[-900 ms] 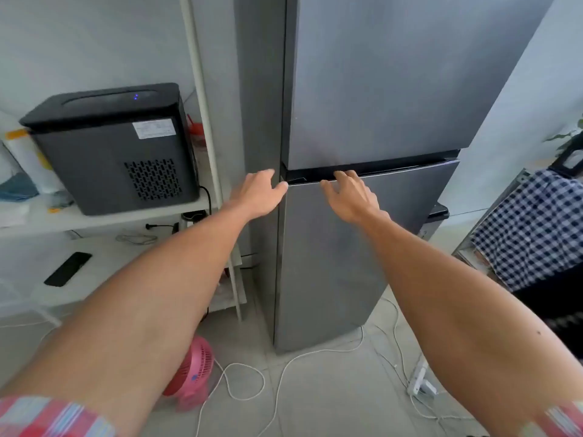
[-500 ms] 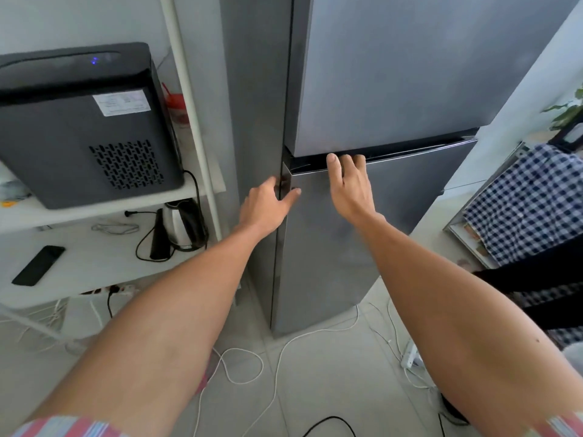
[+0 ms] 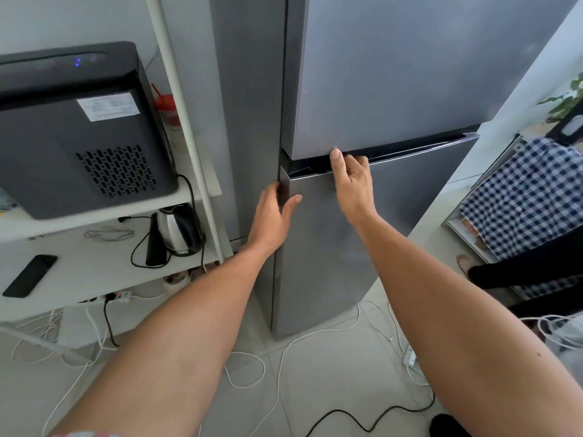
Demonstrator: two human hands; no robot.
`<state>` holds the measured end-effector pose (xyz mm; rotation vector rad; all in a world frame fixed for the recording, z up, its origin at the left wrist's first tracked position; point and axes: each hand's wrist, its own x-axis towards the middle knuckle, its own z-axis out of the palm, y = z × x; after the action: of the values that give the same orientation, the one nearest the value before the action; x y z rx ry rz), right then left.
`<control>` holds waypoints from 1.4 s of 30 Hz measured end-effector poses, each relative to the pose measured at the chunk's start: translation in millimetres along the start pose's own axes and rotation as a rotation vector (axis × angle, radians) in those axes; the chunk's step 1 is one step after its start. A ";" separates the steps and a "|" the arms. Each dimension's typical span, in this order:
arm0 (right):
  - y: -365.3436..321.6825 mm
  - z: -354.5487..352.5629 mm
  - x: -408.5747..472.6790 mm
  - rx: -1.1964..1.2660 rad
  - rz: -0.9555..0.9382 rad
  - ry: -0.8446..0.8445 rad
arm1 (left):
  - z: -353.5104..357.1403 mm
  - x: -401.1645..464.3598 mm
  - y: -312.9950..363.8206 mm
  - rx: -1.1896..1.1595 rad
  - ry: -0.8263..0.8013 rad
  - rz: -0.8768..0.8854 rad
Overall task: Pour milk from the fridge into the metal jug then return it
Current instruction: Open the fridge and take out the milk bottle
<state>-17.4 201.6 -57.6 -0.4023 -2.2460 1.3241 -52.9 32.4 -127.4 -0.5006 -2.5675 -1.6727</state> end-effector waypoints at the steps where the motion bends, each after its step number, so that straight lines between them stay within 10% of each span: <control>1: -1.6 -1.4 -0.6 0.003 0.015 -0.010 | 0.7 -1.4 1.4 0.002 0.000 -0.005; 18: -6.3 -40.2 -41.0 -0.145 0.117 0.039 | 7.6 -52.6 19.2 -0.187 0.082 -0.135; 42: 26.4 -270.9 -129.6 -0.133 0.309 0.023 | 139.8 -141.7 109.5 -0.032 -0.339 -0.091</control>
<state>240.6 348.7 -6.1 -0.8362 -2.3278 1.3103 132.7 163.1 -118.0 -0.7380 -2.8379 -1.7978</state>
